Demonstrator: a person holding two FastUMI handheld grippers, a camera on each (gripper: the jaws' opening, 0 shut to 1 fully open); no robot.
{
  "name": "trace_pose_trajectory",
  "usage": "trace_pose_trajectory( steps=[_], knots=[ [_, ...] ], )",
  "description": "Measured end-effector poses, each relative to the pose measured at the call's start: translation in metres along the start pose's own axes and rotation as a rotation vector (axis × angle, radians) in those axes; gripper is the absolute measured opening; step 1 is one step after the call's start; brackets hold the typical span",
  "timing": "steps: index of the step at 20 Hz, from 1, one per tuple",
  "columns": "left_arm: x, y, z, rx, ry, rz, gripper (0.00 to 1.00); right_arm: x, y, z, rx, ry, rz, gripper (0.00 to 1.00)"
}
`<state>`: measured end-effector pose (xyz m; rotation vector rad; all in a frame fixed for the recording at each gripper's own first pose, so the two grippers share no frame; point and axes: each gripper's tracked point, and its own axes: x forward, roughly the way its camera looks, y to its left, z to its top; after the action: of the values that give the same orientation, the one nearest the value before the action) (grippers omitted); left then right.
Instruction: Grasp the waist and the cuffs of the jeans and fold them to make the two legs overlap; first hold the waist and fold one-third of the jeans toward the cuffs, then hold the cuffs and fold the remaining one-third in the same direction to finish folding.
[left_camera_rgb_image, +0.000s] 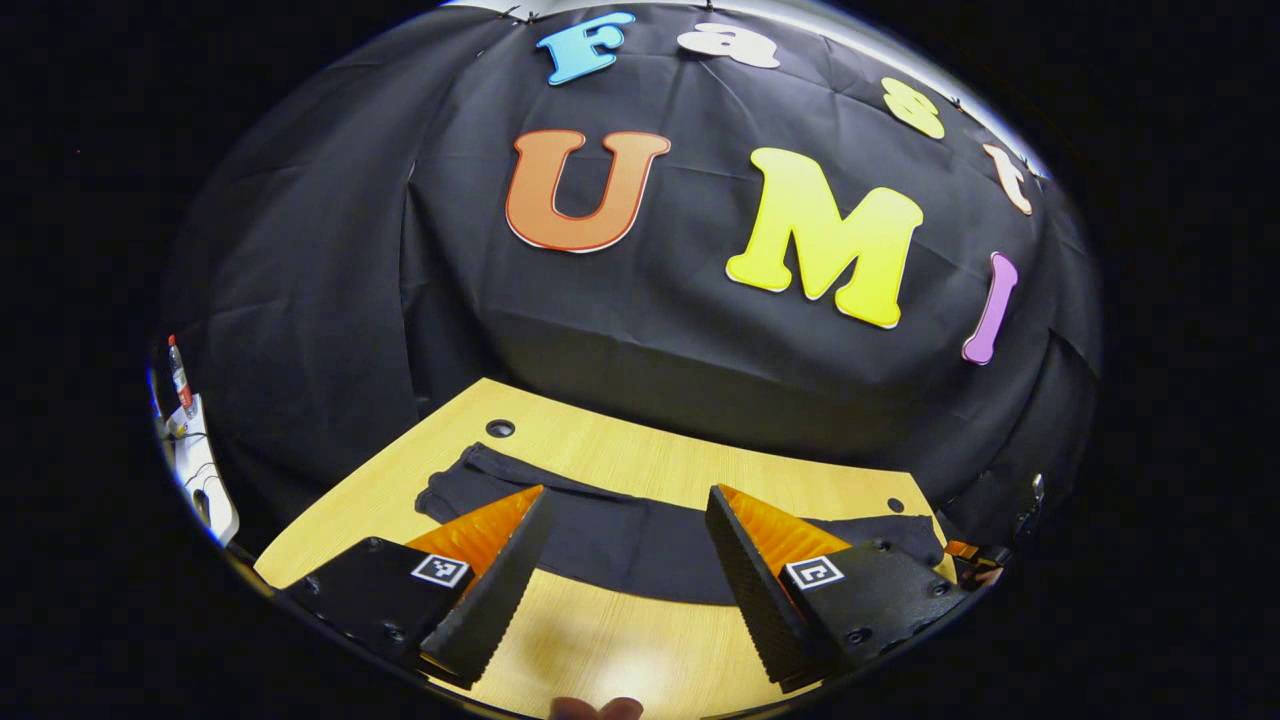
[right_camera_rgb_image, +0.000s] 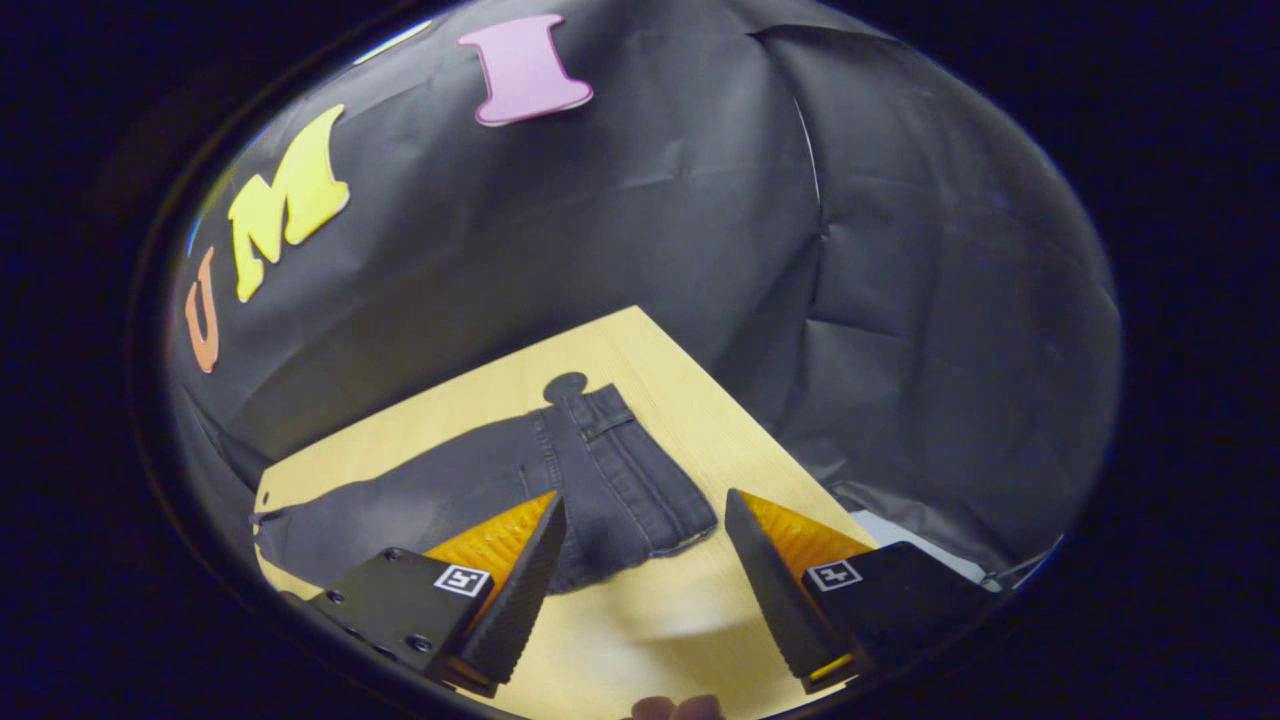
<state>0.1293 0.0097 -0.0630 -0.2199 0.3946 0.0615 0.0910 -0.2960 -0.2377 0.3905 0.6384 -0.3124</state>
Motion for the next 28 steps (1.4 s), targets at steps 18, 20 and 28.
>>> trace_pose_trajectory(
  steps=[18,20,28],
  knots=[
    [-0.003,0.023,-0.001,-0.062,0.007,0.081,0.99,0.039,0.001,-0.024,0.08,0.089,0.037,0.42],
    [-0.006,0.03,0.002,-0.066,-0.003,0.085,0.99,0.035,0.005,-0.018,0.101,0.092,0.04,0.23],
    [-0.024,0.07,0.005,-0.12,-0.061,0.11,0.99,-0.013,0.027,0.019,0.038,0.015,-0.004,0.12]
  ],
)
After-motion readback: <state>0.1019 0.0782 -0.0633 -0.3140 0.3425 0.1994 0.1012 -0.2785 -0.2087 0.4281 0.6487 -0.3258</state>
